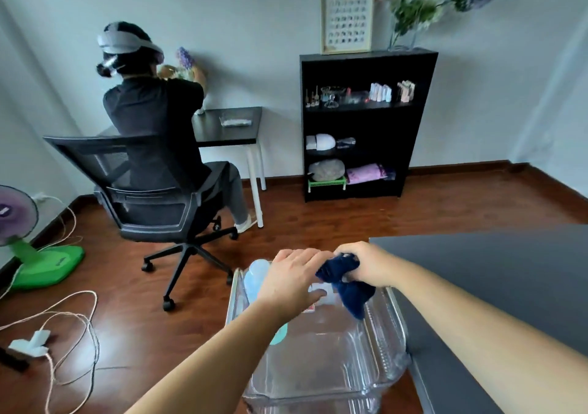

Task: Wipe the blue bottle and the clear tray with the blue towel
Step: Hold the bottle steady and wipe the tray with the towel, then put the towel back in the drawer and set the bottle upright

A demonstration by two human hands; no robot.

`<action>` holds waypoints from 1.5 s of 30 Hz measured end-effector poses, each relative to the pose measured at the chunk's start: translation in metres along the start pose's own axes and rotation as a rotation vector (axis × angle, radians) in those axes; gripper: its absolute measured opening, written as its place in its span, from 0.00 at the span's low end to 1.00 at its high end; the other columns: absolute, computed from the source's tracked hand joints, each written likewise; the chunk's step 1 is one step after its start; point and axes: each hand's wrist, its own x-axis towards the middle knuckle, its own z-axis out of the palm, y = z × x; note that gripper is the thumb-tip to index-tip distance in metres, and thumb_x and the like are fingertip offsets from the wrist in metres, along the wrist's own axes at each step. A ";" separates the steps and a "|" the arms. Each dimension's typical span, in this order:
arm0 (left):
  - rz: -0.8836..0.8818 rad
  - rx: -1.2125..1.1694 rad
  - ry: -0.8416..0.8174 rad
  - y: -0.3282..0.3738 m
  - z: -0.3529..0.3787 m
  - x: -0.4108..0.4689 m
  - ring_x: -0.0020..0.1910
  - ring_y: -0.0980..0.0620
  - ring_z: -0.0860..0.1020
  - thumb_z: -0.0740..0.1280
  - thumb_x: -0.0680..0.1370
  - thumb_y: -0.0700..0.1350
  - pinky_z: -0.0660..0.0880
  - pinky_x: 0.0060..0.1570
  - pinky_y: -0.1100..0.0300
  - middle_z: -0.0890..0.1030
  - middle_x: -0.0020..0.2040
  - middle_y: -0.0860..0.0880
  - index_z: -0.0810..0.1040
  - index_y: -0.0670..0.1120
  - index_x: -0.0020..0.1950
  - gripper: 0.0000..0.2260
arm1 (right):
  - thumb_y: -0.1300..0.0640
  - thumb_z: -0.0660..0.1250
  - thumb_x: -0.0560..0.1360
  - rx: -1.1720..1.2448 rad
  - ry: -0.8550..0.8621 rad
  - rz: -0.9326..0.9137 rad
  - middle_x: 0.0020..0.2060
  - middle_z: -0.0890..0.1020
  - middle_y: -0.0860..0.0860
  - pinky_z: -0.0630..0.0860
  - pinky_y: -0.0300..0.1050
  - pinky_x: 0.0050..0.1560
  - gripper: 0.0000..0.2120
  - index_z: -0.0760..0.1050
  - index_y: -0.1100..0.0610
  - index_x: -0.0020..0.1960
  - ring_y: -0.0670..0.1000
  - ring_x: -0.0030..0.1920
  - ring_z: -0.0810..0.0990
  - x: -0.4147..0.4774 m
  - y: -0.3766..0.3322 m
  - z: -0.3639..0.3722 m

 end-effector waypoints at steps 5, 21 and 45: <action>0.102 -0.022 0.037 0.032 0.000 0.036 0.41 0.44 0.78 0.67 0.73 0.44 0.70 0.47 0.54 0.82 0.44 0.49 0.79 0.47 0.51 0.08 | 0.63 0.69 0.69 0.085 0.049 0.032 0.43 0.80 0.43 0.75 0.39 0.38 0.19 0.74 0.37 0.44 0.46 0.42 0.79 -0.031 0.020 -0.019; -0.040 -0.382 -0.122 0.101 -0.007 0.115 0.37 0.52 0.75 0.70 0.73 0.49 0.71 0.37 0.60 0.76 0.33 0.56 0.76 0.54 0.40 0.04 | 0.59 0.65 0.76 0.186 0.444 0.172 0.49 0.82 0.44 0.74 0.38 0.51 0.10 0.78 0.49 0.55 0.47 0.53 0.81 -0.101 0.090 -0.029; -0.059 -0.761 -0.461 0.144 0.041 0.119 0.40 0.58 0.77 0.79 0.62 0.49 0.72 0.41 0.68 0.81 0.47 0.56 0.78 0.57 0.52 0.21 | 0.53 0.66 0.75 0.215 0.547 0.313 0.31 0.76 0.50 0.66 0.44 0.36 0.09 0.79 0.56 0.38 0.49 0.33 0.72 -0.172 0.145 -0.082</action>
